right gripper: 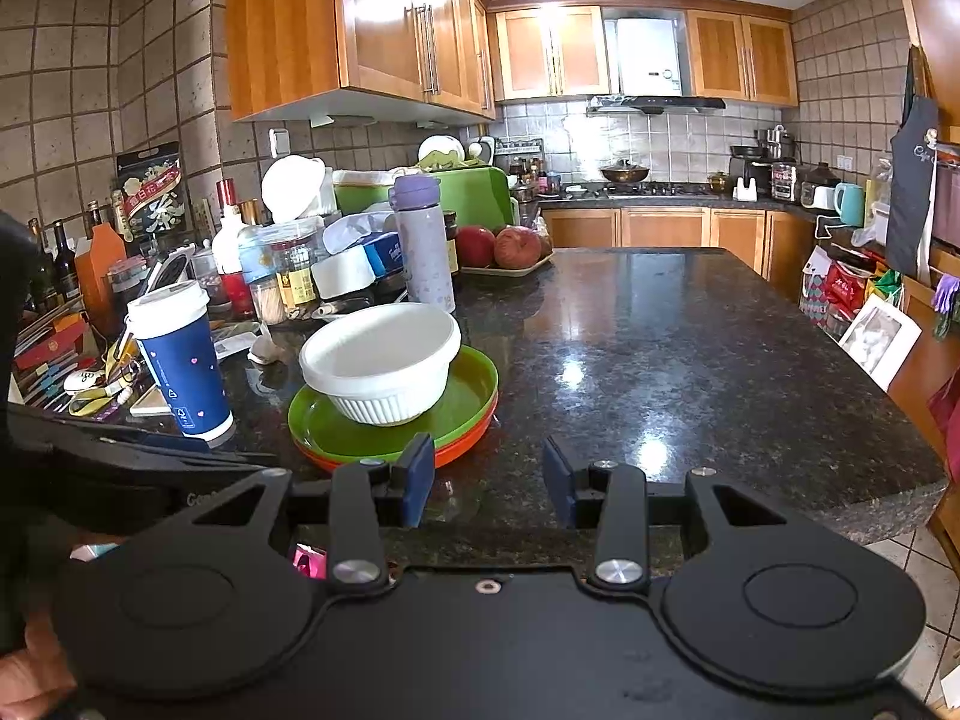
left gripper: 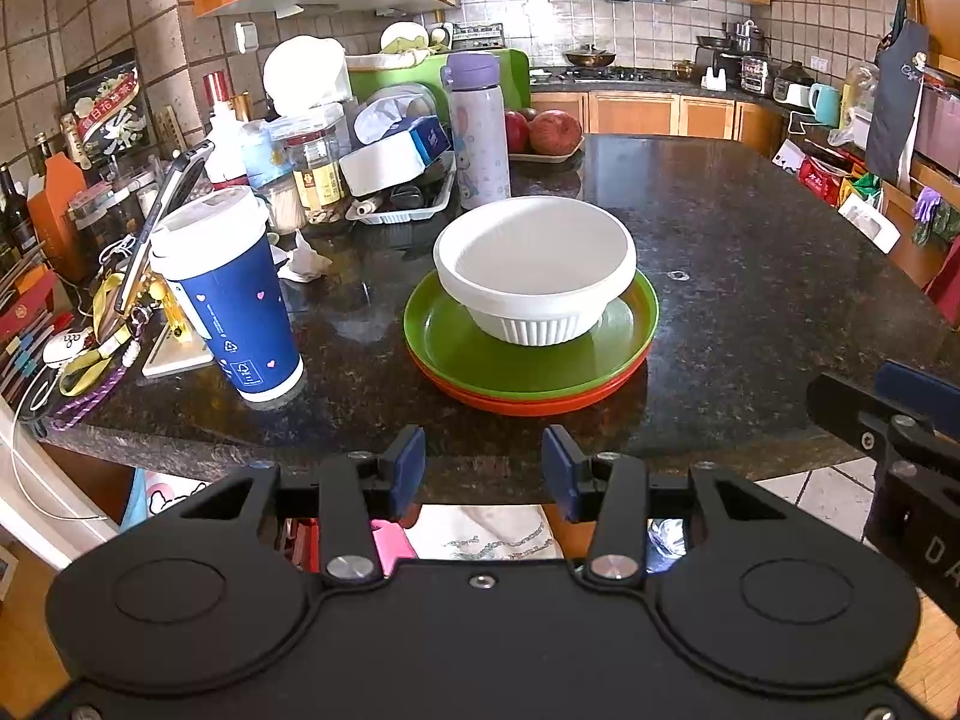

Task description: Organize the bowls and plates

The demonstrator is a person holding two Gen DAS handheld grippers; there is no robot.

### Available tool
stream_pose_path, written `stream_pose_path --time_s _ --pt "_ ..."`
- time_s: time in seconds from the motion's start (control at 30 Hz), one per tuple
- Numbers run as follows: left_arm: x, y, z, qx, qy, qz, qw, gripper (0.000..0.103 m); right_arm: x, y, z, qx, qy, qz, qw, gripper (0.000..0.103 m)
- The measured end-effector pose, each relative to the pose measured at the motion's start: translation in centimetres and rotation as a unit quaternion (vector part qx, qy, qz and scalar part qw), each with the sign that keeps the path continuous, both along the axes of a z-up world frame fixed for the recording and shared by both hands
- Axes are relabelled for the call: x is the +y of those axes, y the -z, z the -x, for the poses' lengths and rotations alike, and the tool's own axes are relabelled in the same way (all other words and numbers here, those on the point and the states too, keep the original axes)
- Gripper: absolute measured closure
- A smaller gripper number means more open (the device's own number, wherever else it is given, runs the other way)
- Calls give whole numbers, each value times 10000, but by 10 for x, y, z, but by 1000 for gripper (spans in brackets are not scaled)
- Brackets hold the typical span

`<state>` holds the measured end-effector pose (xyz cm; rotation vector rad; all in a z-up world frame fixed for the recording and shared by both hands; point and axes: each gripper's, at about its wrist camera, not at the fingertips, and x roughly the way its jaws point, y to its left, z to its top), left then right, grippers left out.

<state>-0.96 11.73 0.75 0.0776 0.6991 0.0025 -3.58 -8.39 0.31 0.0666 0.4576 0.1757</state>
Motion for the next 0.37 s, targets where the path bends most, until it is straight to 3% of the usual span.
stream_pose_path --time_s 0.37 --pt "1 2 -8 77 -57 14 10000 51 4 3 -9 90 -71 11 9999 61"
